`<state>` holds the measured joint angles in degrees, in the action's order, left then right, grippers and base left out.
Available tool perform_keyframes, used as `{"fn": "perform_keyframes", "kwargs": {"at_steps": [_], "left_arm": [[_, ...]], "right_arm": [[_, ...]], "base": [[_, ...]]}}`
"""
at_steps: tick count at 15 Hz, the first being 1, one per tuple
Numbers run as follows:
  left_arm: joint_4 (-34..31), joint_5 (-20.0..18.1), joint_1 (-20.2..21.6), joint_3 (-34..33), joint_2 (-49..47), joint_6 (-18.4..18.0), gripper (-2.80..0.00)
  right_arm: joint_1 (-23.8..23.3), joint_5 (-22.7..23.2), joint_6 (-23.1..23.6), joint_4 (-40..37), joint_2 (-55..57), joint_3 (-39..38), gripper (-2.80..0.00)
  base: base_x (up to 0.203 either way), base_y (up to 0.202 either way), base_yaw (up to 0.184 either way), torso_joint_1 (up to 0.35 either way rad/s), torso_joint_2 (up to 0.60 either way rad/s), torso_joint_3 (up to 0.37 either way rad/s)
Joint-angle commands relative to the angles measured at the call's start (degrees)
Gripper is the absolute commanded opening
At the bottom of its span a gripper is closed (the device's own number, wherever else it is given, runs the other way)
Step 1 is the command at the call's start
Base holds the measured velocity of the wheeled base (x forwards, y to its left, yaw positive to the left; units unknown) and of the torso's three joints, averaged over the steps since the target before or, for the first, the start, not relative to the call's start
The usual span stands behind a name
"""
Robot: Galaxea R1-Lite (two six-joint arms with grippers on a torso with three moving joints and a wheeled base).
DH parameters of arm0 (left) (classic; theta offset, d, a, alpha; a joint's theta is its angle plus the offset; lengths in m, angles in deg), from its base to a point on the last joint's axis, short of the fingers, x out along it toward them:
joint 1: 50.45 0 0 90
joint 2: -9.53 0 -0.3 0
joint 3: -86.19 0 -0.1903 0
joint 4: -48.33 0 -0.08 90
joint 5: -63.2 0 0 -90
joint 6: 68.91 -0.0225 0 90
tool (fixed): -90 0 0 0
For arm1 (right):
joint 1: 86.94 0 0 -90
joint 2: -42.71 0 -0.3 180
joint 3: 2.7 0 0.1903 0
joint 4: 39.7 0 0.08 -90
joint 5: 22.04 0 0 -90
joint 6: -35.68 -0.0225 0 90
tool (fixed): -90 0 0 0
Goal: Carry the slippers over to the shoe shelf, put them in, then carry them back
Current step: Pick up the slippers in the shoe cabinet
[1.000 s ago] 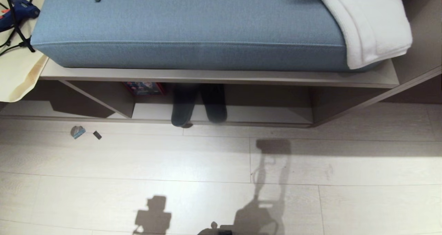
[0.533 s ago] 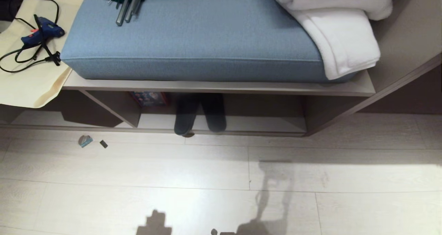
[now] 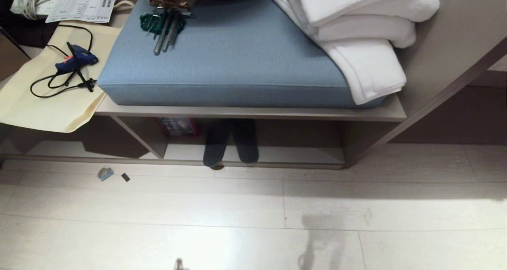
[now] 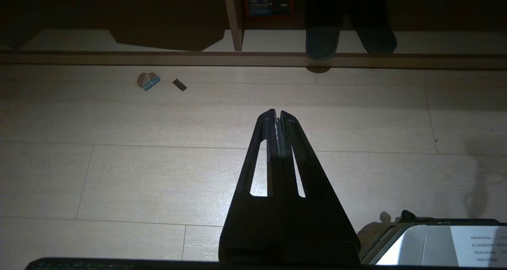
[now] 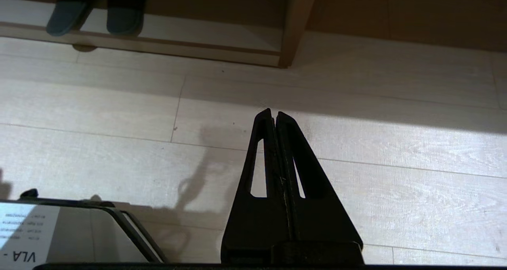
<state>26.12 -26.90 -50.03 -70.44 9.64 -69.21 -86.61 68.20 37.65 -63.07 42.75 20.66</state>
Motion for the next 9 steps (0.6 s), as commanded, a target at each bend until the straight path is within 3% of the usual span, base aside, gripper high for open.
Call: {"fn": "perform_keyframes", "kwargs": {"at_steps": [1, 9], "left_arm": [[0.1, 0.0, 0.0, -0.4, -0.1, -0.1, -2.8], [0.1, 0.0, 0.0, -0.4, -0.1, -0.1, -2.8]], "right_arm": [[0.0, 0.0, 0.0, 0.1, 0.0, 0.0, -2.8], [0.0, 0.0, 0.1, 0.1, 0.0, 0.0, -2.8]], "base": [[0.0, 0.0, 0.0, 0.007, 0.0, 0.197], [0.0, 0.0, 0.0, 0.004, 0.0, 0.204]]}}
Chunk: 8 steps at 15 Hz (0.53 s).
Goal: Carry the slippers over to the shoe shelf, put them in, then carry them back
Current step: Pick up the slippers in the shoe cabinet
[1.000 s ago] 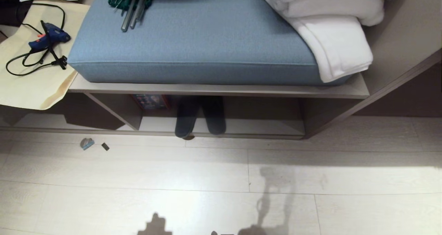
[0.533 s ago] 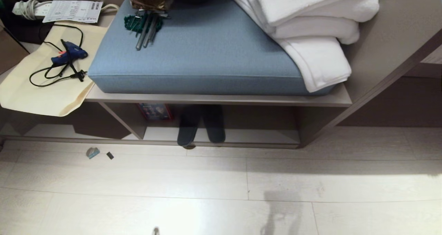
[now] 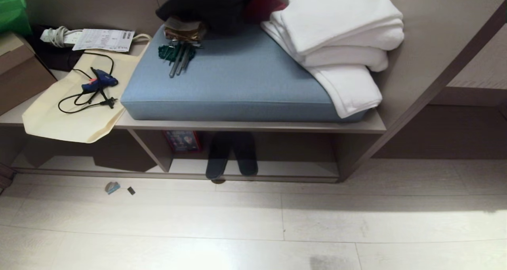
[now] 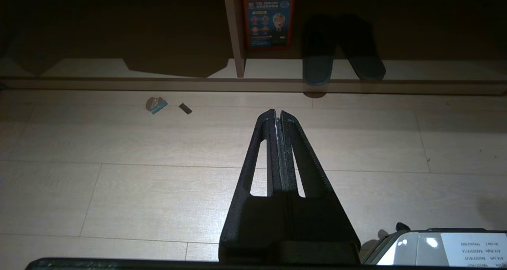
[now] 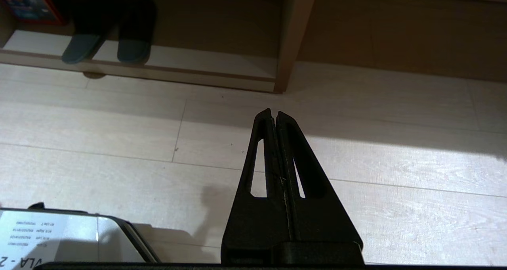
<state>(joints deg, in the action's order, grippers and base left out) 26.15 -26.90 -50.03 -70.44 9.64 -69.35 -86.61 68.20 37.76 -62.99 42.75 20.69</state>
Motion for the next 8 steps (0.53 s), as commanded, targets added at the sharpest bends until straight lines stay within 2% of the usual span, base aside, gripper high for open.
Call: {"fn": "perform_keyframes", "kwargs": {"at_steps": [1, 8], "left_arm": [[0.0, 0.0, 0.0, -0.4, -0.1, 0.0, -2.8], [0.0, 0.0, 0.0, -0.4, -0.1, 0.7, -2.8]], "right_arm": [[0.0, 0.0, 0.0, 0.0, 0.0, 0.0, -2.8], [0.0, -0.1, -0.6, 0.0, 0.0, 0.0, -2.8]], "base": [[0.0, 0.0, 0.0, -0.002, 0.0, 0.193], [0.0, 0.0, 0.0, -0.001, 0.0, 0.201]]}}
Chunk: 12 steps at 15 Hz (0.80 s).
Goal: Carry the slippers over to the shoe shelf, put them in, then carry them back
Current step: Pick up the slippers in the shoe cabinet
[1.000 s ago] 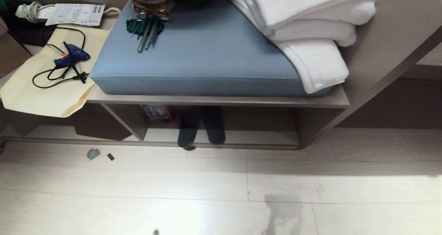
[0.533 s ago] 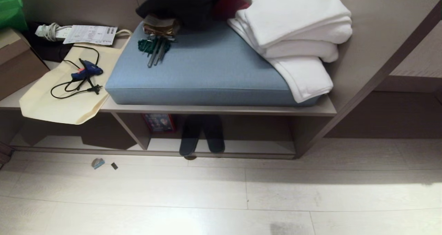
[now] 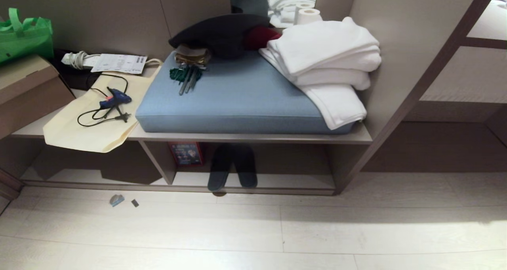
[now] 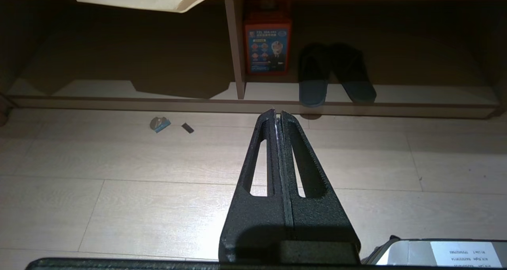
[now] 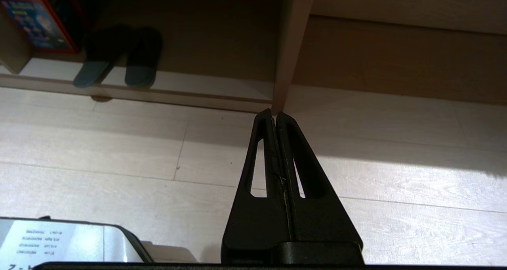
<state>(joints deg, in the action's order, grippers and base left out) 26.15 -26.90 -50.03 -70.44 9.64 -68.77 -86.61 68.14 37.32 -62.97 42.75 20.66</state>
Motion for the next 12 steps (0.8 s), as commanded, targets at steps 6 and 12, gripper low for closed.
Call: {"fn": "perform_keyframes", "kwargs": {"at_steps": [6, 12], "left_arm": [[0.0, 0.0, 0.0, -0.4, -0.1, 0.1, -2.8], [0.1, 0.0, 0.0, -0.4, -0.1, 0.1, -2.8]], "right_arm": [[0.0, 0.0, 0.0, 0.0, 0.0, 0.0, -2.8], [0.0, 0.0, 0.1, 0.0, 0.0, 0.0, -2.8]], "base": [[0.0, 0.0, 0.0, 0.003, 0.0, 0.204], [0.0, 0.0, 0.0, 0.001, 0.0, 0.203]]}}
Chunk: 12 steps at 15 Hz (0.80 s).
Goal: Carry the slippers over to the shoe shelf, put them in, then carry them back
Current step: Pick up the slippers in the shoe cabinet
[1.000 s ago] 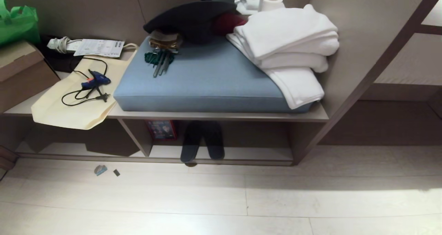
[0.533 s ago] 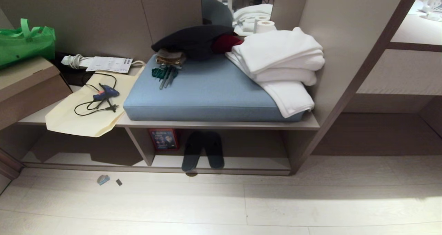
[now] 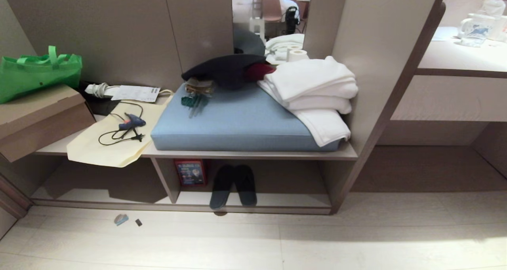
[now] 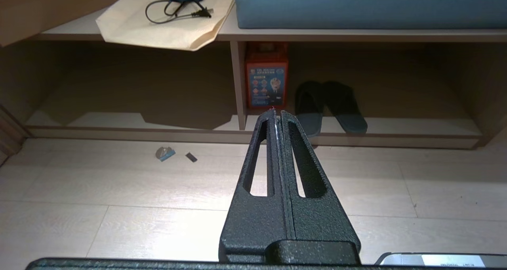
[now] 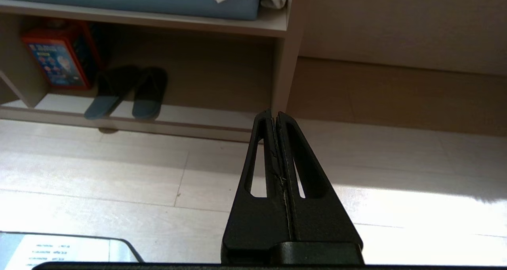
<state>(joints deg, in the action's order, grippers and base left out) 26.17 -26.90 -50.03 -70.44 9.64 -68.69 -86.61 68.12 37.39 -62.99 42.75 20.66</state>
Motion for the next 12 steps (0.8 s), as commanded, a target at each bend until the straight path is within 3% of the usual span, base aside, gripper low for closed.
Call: {"fn": "perform_keyframes", "kwargs": {"at_steps": [1, 7, 12], "left_arm": [[0.1, 0.0, 0.0, -0.4, -0.1, 0.0, -2.8], [0.1, -0.1, 0.0, -0.4, -0.1, 0.1, -2.8], [0.1, -0.1, 0.0, -0.4, -0.1, 0.1, -2.8]], "right_arm": [[0.0, 0.0, 0.1, 0.0, 0.0, 0.0, -2.8], [0.0, 0.0, 0.1, 0.0, 0.0, 0.0, -2.8], [0.0, 0.0, 0.1, 0.0, 0.0, 0.0, -2.8]], "base": [[0.0, 0.0, 0.0, 0.0, 0.0, 0.2], [0.0, 0.0, 0.0, 0.003, 0.0, 0.201], [0.0, 0.0, 0.0, 0.004, 0.0, 0.055]]}}
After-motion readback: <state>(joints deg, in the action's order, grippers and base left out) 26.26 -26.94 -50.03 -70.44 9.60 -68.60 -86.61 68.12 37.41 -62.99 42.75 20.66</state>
